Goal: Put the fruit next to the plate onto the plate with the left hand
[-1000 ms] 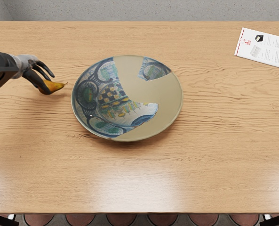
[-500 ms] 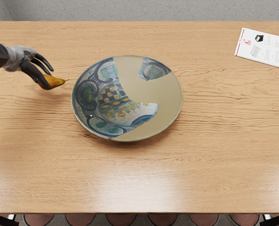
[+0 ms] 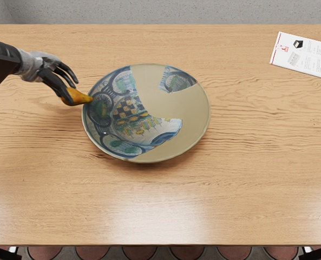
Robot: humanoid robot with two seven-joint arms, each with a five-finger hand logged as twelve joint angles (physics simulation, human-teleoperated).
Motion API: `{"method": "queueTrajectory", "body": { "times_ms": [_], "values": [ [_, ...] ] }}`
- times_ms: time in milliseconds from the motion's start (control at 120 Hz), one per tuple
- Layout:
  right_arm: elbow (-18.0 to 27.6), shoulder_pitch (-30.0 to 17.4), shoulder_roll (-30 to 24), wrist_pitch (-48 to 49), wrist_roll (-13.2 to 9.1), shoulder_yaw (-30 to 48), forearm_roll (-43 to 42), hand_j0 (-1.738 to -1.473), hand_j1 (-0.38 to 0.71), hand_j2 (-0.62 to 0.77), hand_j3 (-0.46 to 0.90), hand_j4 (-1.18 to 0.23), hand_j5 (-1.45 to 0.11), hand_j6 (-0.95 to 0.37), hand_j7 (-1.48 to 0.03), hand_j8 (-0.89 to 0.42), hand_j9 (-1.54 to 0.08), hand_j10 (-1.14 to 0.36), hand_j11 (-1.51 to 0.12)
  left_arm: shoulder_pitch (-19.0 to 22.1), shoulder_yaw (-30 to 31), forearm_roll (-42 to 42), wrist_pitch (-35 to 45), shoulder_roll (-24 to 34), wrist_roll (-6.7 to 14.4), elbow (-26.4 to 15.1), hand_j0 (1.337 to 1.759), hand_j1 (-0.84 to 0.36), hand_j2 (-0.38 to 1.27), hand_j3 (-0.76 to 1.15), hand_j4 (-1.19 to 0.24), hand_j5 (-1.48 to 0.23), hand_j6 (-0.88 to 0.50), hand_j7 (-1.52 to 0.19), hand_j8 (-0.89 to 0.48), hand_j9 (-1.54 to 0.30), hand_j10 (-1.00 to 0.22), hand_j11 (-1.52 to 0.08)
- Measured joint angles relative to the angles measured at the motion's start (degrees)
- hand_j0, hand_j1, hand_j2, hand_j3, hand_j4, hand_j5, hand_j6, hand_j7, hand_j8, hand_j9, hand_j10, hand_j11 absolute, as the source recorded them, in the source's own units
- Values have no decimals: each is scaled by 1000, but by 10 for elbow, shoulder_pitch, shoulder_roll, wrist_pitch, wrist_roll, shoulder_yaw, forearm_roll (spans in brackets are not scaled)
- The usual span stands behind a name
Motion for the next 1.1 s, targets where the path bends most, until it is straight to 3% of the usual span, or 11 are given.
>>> {"method": "queueTrajectory", "body": {
  "times_ms": [500,583,683,750,950,1100],
  "values": [
    [0,0,0,0,0,0,0,-1658,-349,0,0,0,0,0,0,0,0,0,0,-2,3,1,-3,-49,0,-2,1657,-448,766,0,-760,-1007,-619,-996,-490,-1002,-762,-1003],
    [0,0,0,0,0,0,0,-1658,-349,0,0,0,0,0,0,0,0,0,0,-2,3,1,-7,-54,0,-3,1657,-448,698,0,-752,-1021,-581,-1002,-485,-1003,-761,-1004],
    [0,0,0,0,0,0,0,-1658,-349,0,0,0,0,0,0,0,0,0,0,-2,3,2,-8,-65,0,-3,1657,-452,746,0,-756,-1014,-617,-998,-524,-1003,-762,-1004],
    [0,0,0,0,0,0,0,-1658,-349,0,0,0,0,0,0,0,0,0,0,-3,3,2,-8,-66,0,-4,1657,-459,646,0,-752,-1004,-651,-993,-528,-995,-757,-996],
    [0,0,0,0,0,0,0,-1658,-349,0,0,0,0,0,0,0,0,0,0,-17,-32,-10,-33,-57,0,-4,1658,-17,258,0,-337,-448,-299,-444,-249,-444,-339,-444],
    [0,0,0,0,0,0,0,-1658,-349,0,0,0,0,0,0,0,0,0,0,22,-67,-153,-138,12,0,-2,1658,153,127,0,-179,-237,-161,-235,-137,-235,-180,-235]
  ]
}}
